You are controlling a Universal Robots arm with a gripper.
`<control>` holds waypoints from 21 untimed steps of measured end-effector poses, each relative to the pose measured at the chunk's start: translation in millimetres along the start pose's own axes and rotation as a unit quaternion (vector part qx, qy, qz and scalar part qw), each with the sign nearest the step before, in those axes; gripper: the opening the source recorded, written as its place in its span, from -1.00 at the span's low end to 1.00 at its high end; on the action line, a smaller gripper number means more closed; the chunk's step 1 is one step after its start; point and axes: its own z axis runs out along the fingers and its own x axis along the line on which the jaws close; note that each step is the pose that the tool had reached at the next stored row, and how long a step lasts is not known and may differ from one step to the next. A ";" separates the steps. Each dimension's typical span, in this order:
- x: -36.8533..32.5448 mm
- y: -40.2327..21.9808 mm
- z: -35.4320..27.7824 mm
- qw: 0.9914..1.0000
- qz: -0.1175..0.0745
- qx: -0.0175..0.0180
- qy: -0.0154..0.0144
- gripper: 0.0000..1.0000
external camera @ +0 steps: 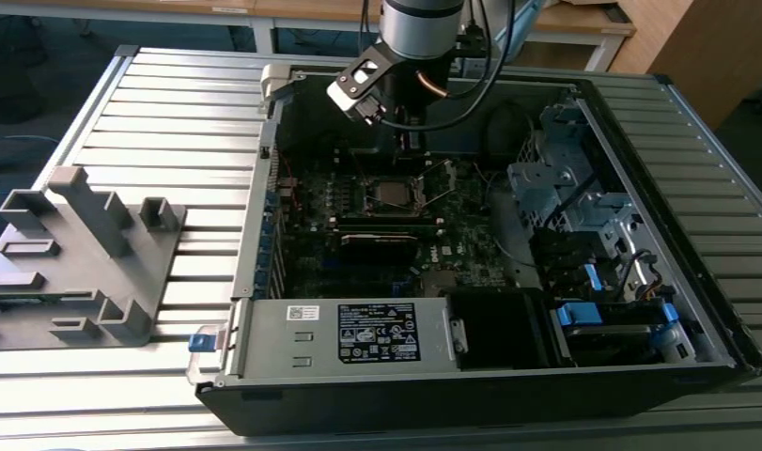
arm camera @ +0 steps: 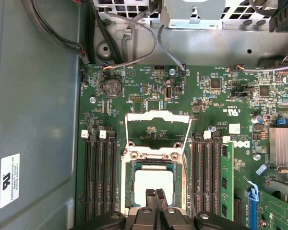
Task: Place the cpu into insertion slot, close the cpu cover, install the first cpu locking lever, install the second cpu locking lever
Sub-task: 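Close the cpu cover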
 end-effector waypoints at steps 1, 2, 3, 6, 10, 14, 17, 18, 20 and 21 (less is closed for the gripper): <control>0.0 0.0 0.0 1.000 0.000 0.000 0.000 -0.80; 0.0 0.0 -0.7 1.000 0.000 0.000 0.000 -0.80; 0.0 0.0 -1.2 1.000 0.000 0.000 0.000 -0.80; -0.1 0.5 -1.3 1.000 0.000 0.000 0.000 -0.80; 0.0 0.7 -1.8 1.000 0.000 0.000 0.000 -0.80; 0.0 0.7 -2.8 1.000 0.000 0.000 0.000 -0.80; 0.1 0.8 -3.3 1.000 0.000 0.000 0.000 -0.80; 0.1 0.8 -3.3 1.000 0.000 0.000 0.000 -0.80; 0.0 0.8 -3.5 1.000 0.000 0.000 0.000 -0.80; 0.0 0.8 -3.5 1.000 0.000 0.000 0.000 -0.80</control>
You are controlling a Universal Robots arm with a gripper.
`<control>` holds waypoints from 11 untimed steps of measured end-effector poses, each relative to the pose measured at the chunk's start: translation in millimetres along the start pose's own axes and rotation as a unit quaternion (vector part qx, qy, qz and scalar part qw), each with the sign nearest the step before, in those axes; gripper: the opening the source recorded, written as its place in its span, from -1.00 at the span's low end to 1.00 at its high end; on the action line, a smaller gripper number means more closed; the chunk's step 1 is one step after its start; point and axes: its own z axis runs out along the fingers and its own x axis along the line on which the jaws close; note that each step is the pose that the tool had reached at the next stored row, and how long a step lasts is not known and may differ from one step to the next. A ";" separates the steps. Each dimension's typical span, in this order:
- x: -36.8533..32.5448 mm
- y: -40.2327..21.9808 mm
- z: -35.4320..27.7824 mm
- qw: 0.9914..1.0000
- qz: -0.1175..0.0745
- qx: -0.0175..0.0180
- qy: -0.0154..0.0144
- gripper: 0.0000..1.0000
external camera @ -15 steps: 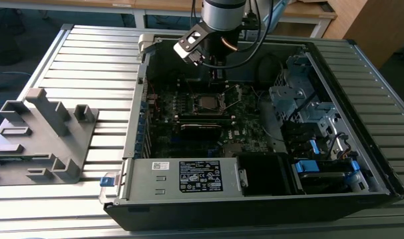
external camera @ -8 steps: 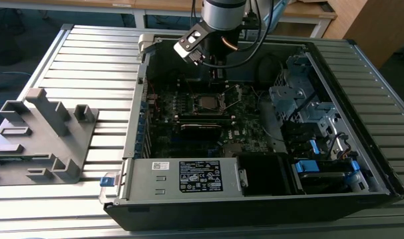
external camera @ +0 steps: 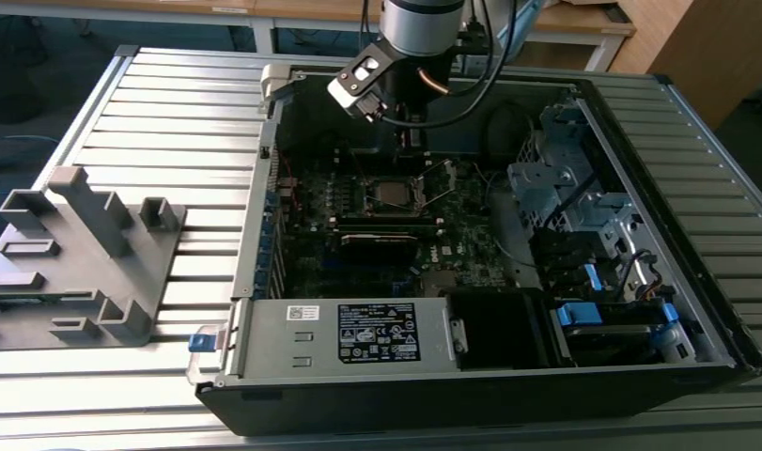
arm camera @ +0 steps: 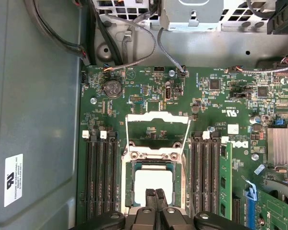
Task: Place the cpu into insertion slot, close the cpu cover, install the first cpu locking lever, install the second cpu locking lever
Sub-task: 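Close the cpu cover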
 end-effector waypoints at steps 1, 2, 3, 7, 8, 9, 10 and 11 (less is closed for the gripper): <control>0.0 0.2 0.0 1.000 0.000 0.000 0.000 -0.80; 0.0 0.7 -0.1 1.000 0.000 0.000 0.000 -0.80; -0.1 1.3 -0.1 1.000 0.000 0.000 0.000 -0.80; 0.0 5.4 0.1 1.000 0.000 0.000 0.000 -0.80; 0.0 6.8 0.2 1.000 0.000 0.000 0.000 -0.80; -0.1 8.2 0.2 1.000 0.000 0.000 0.000 -0.80; -0.1 9.5 0.3 1.000 0.000 0.000 0.000 -0.80; -0.1 10.8 0.3 1.000 0.000 0.000 0.000 -0.80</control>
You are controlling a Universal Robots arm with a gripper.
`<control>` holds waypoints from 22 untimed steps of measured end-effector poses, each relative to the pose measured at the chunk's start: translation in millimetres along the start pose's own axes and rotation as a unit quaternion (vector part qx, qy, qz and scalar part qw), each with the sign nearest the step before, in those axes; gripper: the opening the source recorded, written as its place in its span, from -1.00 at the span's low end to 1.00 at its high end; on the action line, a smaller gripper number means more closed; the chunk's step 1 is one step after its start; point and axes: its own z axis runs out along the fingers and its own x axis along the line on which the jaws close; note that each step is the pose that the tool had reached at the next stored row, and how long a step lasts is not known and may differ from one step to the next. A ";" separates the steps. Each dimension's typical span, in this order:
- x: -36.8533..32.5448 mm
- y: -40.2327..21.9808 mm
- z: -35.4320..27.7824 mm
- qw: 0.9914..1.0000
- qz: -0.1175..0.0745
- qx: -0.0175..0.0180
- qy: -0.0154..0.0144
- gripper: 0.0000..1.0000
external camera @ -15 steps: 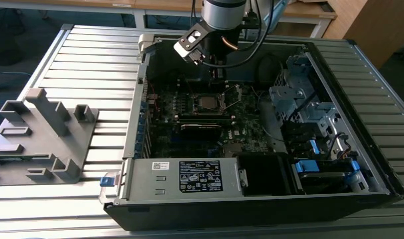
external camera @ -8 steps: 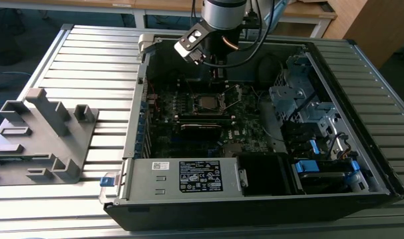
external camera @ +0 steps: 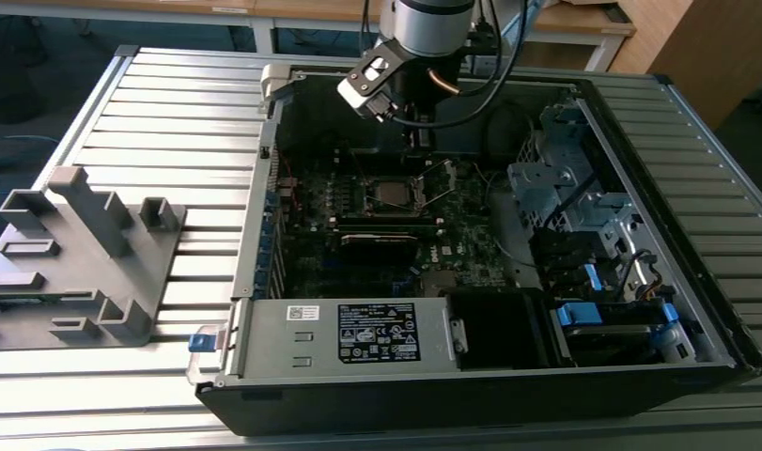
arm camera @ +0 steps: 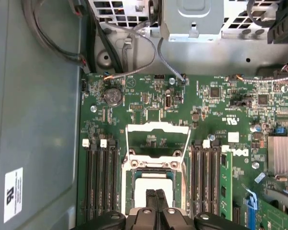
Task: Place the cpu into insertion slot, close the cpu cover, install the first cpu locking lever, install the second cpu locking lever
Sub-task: 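Close the cpu cover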
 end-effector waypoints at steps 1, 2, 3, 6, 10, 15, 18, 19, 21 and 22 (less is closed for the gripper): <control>0.0 1.3 0.0 1.000 0.000 0.000 0.000 -0.80; 0.0 2.8 0.1 1.000 0.000 0.000 0.000 -0.80; 0.0 4.5 0.1 1.000 0.000 0.000 0.000 -0.80; -0.1 9.4 0.3 1.000 0.000 0.000 0.000 -0.80; -0.1 12.8 0.4 1.000 0.000 0.000 0.000 -0.80; -0.1 22.2 0.7 1.000 0.000 0.000 0.000 -0.80; -0.1 22.3 0.7 1.000 0.000 0.000 0.000 -0.80; -0.1 22.3 0.7 1.000 0.000 0.000 0.000 -0.80; -0.1 22.4 0.7 1.000 0.000 0.000 0.000 -0.80; -0.1 22.5 0.7 1.000 0.000 0.000 0.000 -0.80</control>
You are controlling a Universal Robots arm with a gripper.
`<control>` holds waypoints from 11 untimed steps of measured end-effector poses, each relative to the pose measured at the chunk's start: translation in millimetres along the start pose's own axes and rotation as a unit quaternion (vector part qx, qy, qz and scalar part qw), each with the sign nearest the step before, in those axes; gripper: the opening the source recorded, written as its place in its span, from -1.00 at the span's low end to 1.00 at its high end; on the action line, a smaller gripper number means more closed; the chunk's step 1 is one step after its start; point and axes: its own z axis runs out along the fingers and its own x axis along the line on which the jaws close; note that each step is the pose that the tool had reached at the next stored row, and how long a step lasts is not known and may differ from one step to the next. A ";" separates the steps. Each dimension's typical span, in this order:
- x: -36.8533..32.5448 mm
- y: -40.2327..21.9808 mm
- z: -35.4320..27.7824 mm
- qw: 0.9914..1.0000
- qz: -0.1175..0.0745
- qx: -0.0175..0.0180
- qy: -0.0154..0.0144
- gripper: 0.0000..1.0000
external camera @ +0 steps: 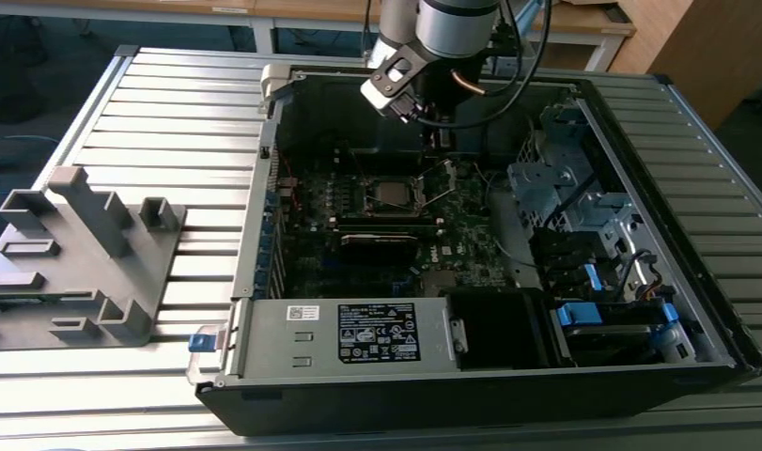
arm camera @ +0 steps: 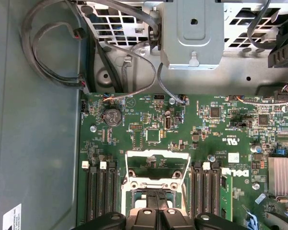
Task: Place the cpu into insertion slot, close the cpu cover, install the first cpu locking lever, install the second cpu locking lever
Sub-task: 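Close the cpu cover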
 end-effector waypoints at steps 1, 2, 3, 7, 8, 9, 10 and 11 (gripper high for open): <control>0.0 0.5 0.0 1.000 0.000 0.000 0.000 -0.80; 0.0 1.4 0.1 1.000 0.000 0.000 0.000 -0.80; 0.0 2.6 0.2 1.000 0.000 0.000 0.000 -0.80; -0.1 8.9 0.5 1.000 0.000 0.000 0.000 -0.80; -0.1 10.9 0.6 1.000 0.000 0.000 0.000 -0.80; -0.1 12.8 0.7 1.000 0.000 0.000 0.000 -0.80; -0.1 14.7 0.8 1.000 0.000 0.000 0.000 -0.80; -0.1 16.7 0.8 1.000 0.000 0.000 0.000 -0.80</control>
